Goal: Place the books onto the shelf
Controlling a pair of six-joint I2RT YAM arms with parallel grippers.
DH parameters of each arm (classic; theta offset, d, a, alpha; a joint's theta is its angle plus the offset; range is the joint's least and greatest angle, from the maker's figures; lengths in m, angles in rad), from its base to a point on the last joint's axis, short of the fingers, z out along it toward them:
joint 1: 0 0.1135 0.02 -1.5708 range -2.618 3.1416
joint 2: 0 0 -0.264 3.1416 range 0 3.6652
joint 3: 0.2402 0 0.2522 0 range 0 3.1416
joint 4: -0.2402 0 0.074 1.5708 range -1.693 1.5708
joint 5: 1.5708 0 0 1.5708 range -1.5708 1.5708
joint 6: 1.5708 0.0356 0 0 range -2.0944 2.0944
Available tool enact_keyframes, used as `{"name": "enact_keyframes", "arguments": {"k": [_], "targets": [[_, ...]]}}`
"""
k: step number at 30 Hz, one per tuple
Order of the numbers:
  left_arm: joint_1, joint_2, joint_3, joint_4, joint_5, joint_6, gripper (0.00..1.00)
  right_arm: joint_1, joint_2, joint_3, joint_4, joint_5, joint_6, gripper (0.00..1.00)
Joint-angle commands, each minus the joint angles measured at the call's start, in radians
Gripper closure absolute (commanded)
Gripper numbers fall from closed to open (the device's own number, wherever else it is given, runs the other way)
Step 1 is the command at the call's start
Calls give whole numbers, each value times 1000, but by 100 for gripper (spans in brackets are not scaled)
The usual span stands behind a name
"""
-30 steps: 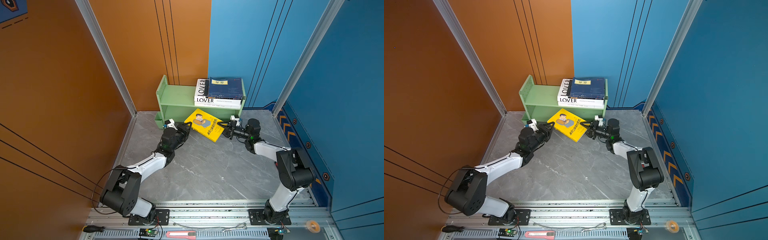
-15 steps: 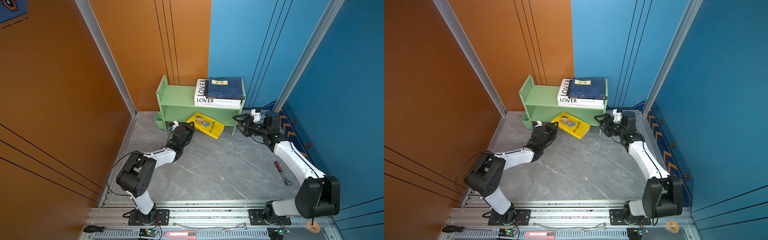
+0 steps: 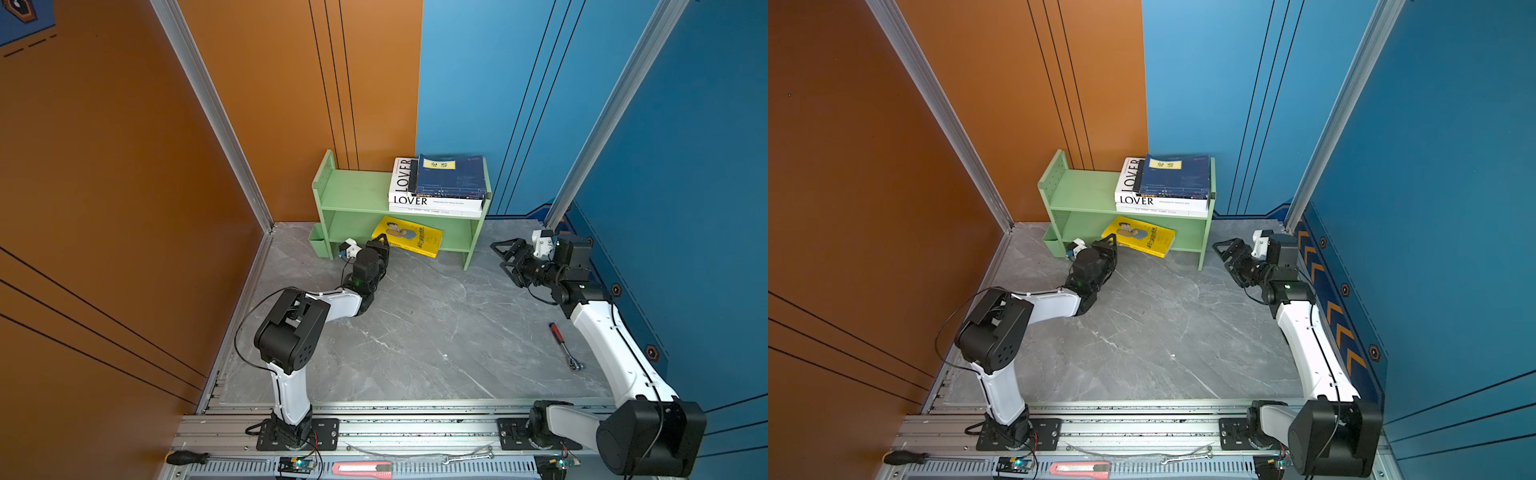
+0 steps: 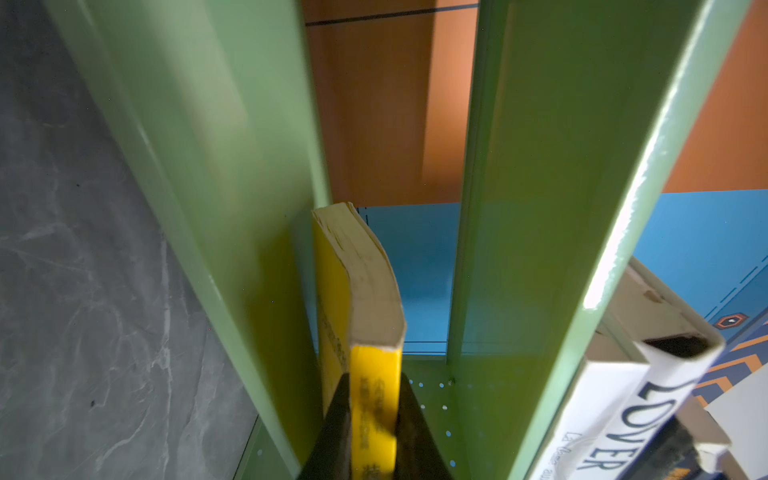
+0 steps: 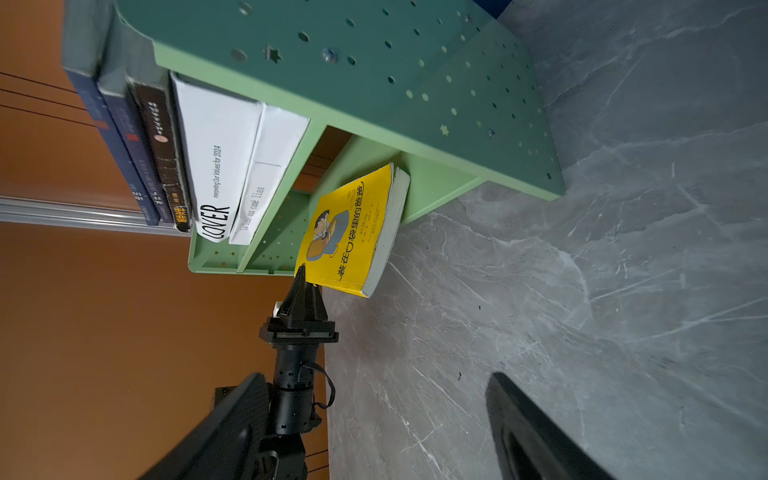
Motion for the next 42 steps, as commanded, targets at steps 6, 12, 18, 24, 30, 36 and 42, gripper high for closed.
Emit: {"name": "enact_keyframes", "arguments": {"k": [6, 12, 18, 24, 30, 36, 42], "targets": [[-87, 216, 279, 220, -100, 141, 95, -38, -60, 26, -102, -4, -47, 11], [-144, 353, 419, 254, -160, 174, 92, -61, -137, 4, -173, 0, -53, 11], [-185, 391, 435, 267, -233, 215, 88, -68, -162, -20, -184, -7, -28, 9], [-193, 412, 441, 326, -321, 246, 89, -57, -170, -7, -194, -18, -19, 9], [-210, 429, 469, 301, -342, 270, 86, -57, -185, -24, -212, -15, -23, 9], [-225, 454, 483, 304, -365, 263, 86, -52, -190, -27, -230, -11, -35, 9], [-242, 476, 494, 288, -375, 256, 84, -40, -198, -27, -250, 1, -47, 9]]}}
